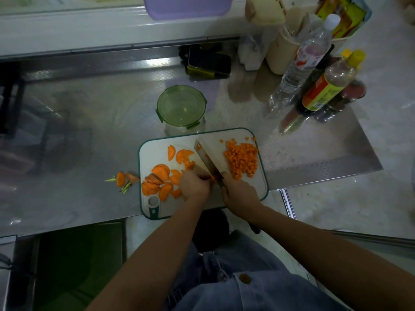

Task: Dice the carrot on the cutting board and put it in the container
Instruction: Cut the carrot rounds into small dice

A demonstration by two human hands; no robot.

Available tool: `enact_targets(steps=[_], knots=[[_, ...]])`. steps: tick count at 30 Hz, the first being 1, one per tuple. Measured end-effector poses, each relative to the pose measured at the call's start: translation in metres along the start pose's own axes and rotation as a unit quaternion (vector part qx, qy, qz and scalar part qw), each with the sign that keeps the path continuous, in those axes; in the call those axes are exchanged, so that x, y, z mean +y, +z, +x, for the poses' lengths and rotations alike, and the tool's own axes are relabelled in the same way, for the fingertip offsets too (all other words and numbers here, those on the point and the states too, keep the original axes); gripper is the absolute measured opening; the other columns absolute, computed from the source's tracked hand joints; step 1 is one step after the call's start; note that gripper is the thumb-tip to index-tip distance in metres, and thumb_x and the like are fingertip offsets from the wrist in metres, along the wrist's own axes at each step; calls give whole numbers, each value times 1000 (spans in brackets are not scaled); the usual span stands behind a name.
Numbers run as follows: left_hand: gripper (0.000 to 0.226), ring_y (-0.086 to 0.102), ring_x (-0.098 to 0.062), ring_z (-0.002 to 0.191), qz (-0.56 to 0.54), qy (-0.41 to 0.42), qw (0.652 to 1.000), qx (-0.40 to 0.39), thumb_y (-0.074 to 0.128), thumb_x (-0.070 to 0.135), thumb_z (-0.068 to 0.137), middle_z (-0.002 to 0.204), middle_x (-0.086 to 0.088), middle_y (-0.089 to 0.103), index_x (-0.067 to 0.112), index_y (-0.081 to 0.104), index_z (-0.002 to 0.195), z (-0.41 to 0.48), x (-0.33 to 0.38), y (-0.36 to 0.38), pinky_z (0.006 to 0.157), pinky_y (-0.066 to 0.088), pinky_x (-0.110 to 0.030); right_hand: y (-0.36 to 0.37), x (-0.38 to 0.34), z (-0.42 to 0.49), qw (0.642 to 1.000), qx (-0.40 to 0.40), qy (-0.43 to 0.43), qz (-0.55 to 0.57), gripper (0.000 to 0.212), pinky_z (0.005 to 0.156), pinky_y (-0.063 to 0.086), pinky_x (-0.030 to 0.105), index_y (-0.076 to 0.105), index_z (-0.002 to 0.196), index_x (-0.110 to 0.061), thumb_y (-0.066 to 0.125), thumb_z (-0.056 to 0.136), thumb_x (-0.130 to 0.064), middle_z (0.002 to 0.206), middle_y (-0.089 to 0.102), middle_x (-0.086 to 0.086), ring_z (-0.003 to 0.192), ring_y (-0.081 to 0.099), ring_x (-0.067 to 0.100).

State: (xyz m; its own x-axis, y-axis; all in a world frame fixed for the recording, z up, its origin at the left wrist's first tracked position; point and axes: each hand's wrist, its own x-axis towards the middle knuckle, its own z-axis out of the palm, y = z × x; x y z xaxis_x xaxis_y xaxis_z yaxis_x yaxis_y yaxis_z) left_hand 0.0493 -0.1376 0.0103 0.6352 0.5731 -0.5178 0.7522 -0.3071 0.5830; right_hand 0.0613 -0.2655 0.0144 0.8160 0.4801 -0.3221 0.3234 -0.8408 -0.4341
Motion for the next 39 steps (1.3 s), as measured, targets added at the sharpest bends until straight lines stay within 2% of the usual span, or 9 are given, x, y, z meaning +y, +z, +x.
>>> enact_targets(steps=[7,14,23,27,33,36,39], knots=[[19,67,-22,91,7,-2,1000,-4,71,23,81,98,-7,73,15,76,98,0,0,-1,69,47,-25,-11,1,6,999,30,-4,30,35,66,50,40,44,127,-12,47,94,-22,92,63,14,80,60,33],[18,68,-24,86,0,-3,1000,3,73,22,78,93,-9,74,14,78,93,0,-2,0,75,56,-31,-14,-2,-3,1000,-9,-14,9,36,69,52,42,42,129,-12,46,95,-22,98,63,15,84,60,33],[19,68,-25,85,-3,7,1000,-5,73,22,78,90,-11,73,9,77,92,0,-4,1,68,51,-30,-1,-1,-8,1000,-14,-2,7,40,69,51,41,37,133,-14,43,94,-19,96,62,14,82,61,34],[20,68,-26,80,-1,10,1000,-5,75,25,76,86,-12,73,10,78,89,1,-5,2,69,55,-35,6,-1,-3,1000,5,-15,17,40,65,49,39,37,134,-14,43,95,-17,96,62,13,80,60,34],[18,67,-21,89,-20,26,999,7,73,22,81,95,-5,73,9,76,94,2,-7,4,73,48,-24,3,12,6,997,43,32,64,47,75,50,44,37,140,-12,47,95,-22,101,63,17,90,60,35],[16,67,-20,89,-72,48,996,5,72,19,82,96,-6,74,9,76,94,3,-6,4,78,50,-26,-2,20,7,993,62,33,98,40,75,49,40,46,131,-9,50,93,-20,98,62,17,90,59,34],[15,66,-22,92,-64,81,994,21,66,17,86,98,-5,73,12,76,96,4,-9,-1,77,50,-26,-5,20,3,987,75,25,137,36,72,45,39,49,126,-5,51,92,-17,95,62,18,86,59,35]])
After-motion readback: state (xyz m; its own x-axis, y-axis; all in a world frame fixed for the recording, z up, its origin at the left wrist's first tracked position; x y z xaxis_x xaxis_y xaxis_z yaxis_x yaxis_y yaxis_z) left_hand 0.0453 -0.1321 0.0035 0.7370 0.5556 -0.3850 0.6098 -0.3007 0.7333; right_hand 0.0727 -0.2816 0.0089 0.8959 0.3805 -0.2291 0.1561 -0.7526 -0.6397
